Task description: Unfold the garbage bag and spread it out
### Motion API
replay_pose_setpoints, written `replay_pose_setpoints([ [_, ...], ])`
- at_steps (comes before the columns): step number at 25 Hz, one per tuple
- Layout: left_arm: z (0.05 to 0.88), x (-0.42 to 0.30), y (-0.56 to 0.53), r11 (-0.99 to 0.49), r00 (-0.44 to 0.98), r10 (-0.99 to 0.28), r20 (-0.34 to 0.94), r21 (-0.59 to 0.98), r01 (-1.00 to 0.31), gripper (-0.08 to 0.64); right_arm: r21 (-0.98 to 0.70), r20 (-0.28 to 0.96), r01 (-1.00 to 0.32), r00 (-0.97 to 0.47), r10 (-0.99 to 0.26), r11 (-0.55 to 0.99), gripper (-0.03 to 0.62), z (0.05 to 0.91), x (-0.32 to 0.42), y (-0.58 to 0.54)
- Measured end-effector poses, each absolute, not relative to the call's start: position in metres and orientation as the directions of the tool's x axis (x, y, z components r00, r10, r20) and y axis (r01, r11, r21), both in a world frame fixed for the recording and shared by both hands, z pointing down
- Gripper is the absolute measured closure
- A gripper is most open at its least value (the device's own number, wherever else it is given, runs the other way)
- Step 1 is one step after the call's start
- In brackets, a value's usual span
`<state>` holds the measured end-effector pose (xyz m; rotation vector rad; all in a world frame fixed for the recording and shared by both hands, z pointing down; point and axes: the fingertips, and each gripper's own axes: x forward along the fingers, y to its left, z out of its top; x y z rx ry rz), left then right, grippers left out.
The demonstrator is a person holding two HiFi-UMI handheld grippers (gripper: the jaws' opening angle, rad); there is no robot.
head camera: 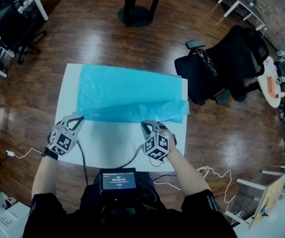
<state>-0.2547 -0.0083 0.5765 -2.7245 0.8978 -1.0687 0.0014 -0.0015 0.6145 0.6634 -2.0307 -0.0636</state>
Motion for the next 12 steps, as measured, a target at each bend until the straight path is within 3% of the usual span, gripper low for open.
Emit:
replay_pose_setpoints([
  [12, 0.618, -0.260, 0.039, -0.859, 0.573, -0.466, 0.674, -0.190, -0.475, 0.546, 0.169, 0.835, -0.514, -0.378, -0.399, 0.841, 0.572, 0.649, 0.001, 0.064],
])
